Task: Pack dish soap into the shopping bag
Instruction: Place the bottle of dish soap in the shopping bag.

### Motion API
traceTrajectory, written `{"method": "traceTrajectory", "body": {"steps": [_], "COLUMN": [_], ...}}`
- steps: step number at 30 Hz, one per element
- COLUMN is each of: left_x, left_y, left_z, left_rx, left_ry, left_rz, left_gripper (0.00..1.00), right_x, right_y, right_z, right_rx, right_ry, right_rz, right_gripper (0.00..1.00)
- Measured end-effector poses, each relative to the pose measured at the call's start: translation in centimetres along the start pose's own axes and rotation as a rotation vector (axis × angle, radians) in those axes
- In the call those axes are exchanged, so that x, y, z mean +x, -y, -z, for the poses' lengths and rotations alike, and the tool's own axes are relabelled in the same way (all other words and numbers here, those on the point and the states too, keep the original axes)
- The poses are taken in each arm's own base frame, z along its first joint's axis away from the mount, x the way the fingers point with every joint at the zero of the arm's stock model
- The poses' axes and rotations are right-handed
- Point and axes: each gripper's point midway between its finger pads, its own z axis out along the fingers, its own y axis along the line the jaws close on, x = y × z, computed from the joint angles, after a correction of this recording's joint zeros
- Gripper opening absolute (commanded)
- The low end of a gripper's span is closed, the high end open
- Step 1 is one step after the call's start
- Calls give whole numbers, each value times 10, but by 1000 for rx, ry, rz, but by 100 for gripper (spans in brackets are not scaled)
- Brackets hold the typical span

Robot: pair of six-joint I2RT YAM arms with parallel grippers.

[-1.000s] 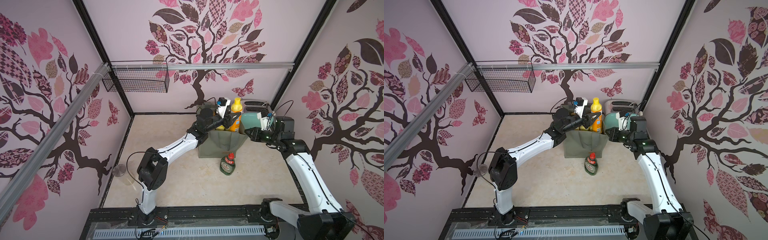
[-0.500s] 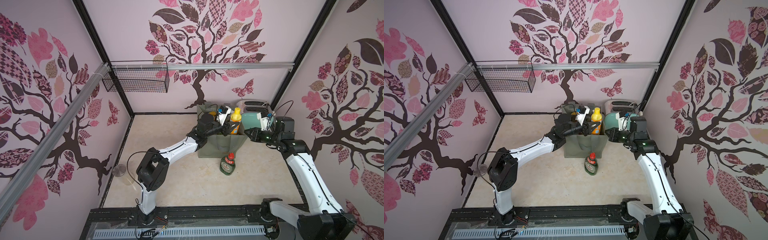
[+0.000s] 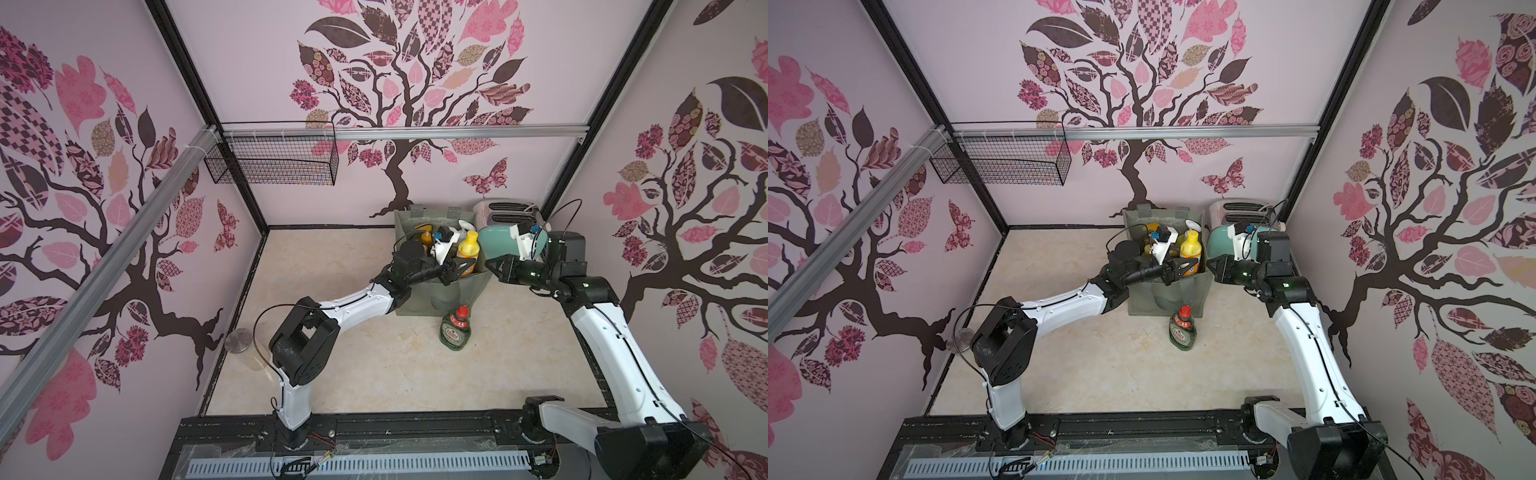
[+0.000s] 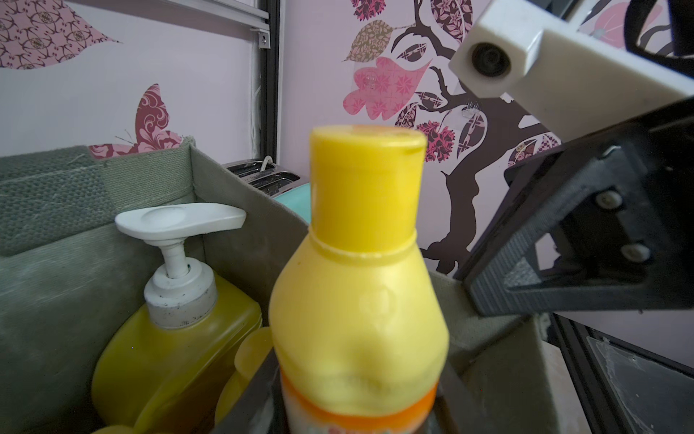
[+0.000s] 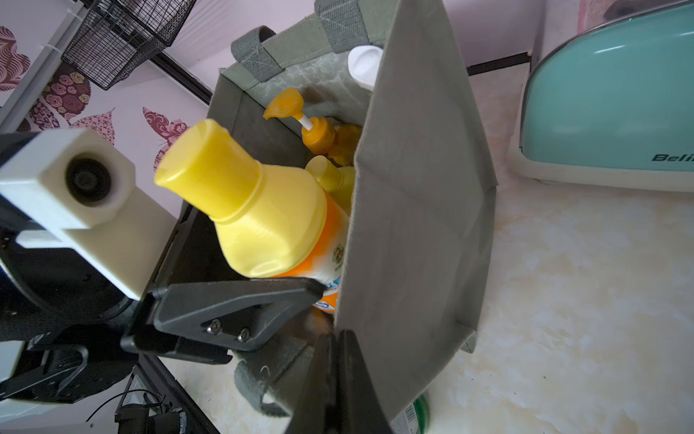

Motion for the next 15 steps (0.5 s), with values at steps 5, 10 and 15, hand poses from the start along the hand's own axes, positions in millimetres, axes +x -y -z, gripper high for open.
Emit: {"method": "traceTrajectory", "body": {"steps": [5, 10, 15], "left_x": [12, 12, 12], "left_y": [0, -1, 0], "left_z": [2, 2, 3], "left_rx": [0, 0, 1], "left_ry": [-20, -18, -12], "left_rz": [8, 6, 4], "left_gripper": [0, 0, 0], "right_x": [-41, -70, -75], "right_y": [-32, -63, -80], "right_z": [23, 30, 4], "right_rx": [-64, -96, -72], "right_ry": [119, 141, 57], "right_rz": [93, 183, 235], "right_gripper": [42, 43, 44]}}
